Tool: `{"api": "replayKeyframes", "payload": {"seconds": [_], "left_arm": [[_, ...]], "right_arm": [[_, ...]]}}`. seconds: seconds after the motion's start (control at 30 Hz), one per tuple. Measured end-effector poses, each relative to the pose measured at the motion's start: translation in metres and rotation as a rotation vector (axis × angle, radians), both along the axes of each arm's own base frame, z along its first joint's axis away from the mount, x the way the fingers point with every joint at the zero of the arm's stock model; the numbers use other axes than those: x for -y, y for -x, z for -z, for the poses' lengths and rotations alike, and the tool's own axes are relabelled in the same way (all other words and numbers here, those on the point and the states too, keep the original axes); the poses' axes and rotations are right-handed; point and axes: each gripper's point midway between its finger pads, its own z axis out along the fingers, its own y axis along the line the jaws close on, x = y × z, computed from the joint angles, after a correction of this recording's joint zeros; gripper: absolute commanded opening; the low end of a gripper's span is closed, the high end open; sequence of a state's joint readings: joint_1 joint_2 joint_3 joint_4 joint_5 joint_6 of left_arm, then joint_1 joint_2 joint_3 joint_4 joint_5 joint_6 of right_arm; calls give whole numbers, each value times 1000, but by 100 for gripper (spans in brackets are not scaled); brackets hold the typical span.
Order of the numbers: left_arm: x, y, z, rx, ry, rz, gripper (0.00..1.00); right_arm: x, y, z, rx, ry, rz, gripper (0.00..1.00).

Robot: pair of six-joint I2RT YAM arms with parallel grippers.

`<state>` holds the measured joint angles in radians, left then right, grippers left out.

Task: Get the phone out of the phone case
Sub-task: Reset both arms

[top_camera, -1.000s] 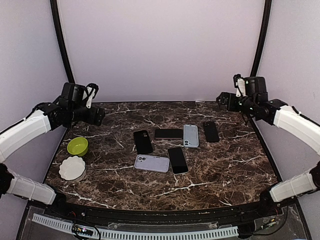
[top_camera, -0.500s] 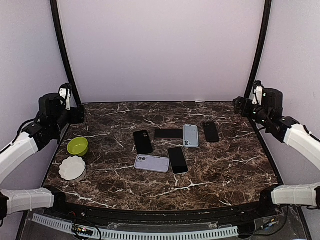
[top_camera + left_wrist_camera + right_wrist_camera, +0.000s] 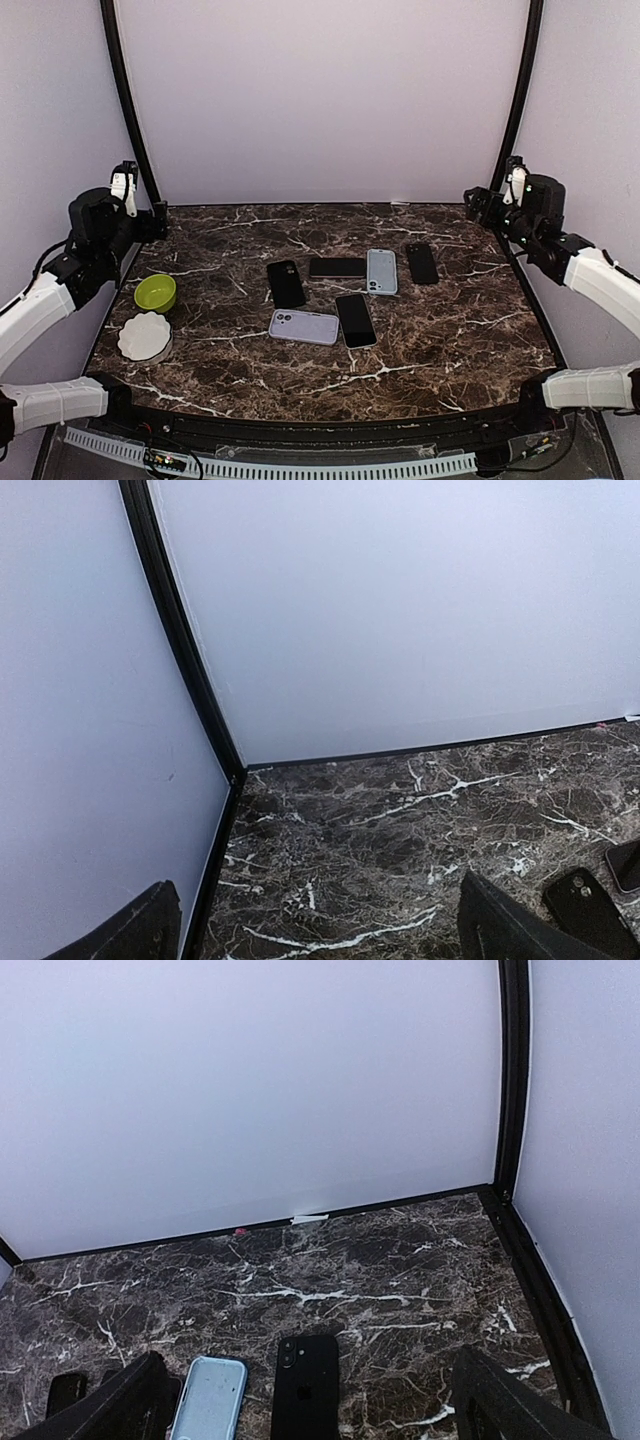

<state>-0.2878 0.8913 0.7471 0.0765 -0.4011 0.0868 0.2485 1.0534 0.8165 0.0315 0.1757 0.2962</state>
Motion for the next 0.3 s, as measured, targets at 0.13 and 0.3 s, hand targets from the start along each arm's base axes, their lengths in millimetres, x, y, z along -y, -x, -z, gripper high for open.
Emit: {"api": "replayKeyframes", "payload": {"seconds": [0.13, 0.3], "left_arm": [[1, 0, 1, 1, -6, 7, 99], [3, 0, 3, -4, -9, 20, 99]], "right_arm": [[-1, -1, 2, -4, 1, -2, 99], [-8, -2, -4, 20, -12, -41, 98]]}}
